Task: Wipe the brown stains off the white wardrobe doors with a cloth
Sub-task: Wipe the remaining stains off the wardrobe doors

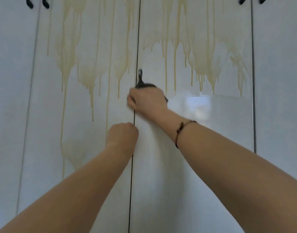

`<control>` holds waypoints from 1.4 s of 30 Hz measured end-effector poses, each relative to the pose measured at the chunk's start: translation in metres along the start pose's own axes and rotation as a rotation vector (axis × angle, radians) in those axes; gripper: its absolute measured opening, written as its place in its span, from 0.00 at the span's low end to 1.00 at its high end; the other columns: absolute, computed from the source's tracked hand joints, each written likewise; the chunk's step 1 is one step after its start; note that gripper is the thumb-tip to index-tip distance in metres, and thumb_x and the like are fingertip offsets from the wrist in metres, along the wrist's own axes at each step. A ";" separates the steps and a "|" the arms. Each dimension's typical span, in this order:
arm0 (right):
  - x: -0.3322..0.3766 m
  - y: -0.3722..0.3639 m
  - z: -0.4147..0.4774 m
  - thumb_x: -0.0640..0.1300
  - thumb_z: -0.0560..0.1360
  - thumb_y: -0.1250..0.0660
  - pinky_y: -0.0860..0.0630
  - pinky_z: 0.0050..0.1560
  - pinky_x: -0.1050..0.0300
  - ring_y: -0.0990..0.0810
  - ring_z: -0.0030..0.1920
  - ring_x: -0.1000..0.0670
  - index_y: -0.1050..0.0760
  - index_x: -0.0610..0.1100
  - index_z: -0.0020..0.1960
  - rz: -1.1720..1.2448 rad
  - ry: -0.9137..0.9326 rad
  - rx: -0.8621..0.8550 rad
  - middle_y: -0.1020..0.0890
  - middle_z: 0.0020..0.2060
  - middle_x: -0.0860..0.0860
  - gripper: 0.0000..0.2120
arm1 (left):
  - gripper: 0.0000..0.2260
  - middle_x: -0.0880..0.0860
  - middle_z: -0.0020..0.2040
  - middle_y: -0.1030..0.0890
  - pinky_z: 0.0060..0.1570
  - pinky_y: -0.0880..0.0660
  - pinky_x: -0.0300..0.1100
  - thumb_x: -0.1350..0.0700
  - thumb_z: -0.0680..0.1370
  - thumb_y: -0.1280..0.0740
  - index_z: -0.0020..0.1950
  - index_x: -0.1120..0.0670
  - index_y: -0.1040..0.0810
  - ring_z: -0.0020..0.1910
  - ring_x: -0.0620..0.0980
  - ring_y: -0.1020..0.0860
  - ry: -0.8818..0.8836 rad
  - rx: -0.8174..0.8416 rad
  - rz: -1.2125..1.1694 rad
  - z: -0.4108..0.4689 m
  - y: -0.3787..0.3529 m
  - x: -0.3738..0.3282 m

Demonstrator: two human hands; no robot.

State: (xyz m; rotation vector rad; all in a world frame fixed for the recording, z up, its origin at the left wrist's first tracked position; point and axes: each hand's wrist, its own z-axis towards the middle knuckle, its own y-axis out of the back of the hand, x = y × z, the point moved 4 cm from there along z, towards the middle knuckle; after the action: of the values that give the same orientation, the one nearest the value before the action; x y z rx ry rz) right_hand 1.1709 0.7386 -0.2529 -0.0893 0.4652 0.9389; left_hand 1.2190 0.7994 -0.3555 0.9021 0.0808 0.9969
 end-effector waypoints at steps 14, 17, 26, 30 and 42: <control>0.019 -0.008 -0.037 0.44 0.73 0.39 0.43 0.29 0.57 0.27 0.31 0.45 0.24 0.47 0.42 0.143 0.064 0.215 0.20 0.32 0.51 0.05 | 0.14 0.51 0.53 0.18 0.47 0.19 0.42 0.66 0.75 0.35 0.59 0.56 0.21 0.50 0.52 0.16 0.062 0.062 0.079 0.005 -0.002 -0.015; 0.003 -0.003 -0.059 0.42 0.69 0.35 0.44 0.28 0.59 0.31 0.27 0.46 0.23 0.47 0.38 0.154 0.047 0.170 0.22 0.27 0.52 0.03 | 0.16 0.52 0.52 0.16 0.46 0.18 0.44 0.68 0.76 0.38 0.61 0.59 0.22 0.49 0.54 0.15 0.088 0.116 0.140 0.009 -0.002 -0.019; -0.036 0.015 -0.002 0.47 0.77 0.43 0.46 0.28 0.58 0.28 0.30 0.45 0.31 0.45 0.39 -0.005 -0.078 0.057 0.33 0.26 0.52 0.10 | 0.15 0.63 0.61 0.20 0.46 0.20 0.41 0.66 0.78 0.38 0.63 0.67 0.23 0.58 0.60 0.18 0.054 0.413 0.511 0.008 0.007 -0.037; -0.040 0.006 0.005 0.47 0.77 0.45 0.50 0.29 0.58 0.31 0.29 0.43 0.34 0.46 0.38 -0.031 -0.012 -0.004 0.33 0.26 0.52 0.10 | 0.12 0.64 0.58 0.19 0.50 0.20 0.46 0.66 0.79 0.38 0.60 0.68 0.21 0.56 0.64 0.18 -0.053 0.321 0.434 0.027 0.011 -0.031; -0.057 0.022 -0.020 0.42 0.66 0.30 0.43 0.23 0.62 0.41 0.21 0.47 0.35 0.45 0.29 0.036 0.172 0.030 0.34 0.19 0.51 0.15 | 0.06 0.50 0.33 0.30 0.35 0.26 0.39 0.64 0.74 0.34 0.41 0.53 0.25 0.37 0.51 0.23 0.021 0.023 0.379 0.097 0.142 0.065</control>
State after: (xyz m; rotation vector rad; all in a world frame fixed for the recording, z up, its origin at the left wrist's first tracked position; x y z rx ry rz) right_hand 1.1183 0.7027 -0.2438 -0.1356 0.6409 0.9640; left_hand 1.2010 0.8199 -0.1738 0.9470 -0.0642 1.3598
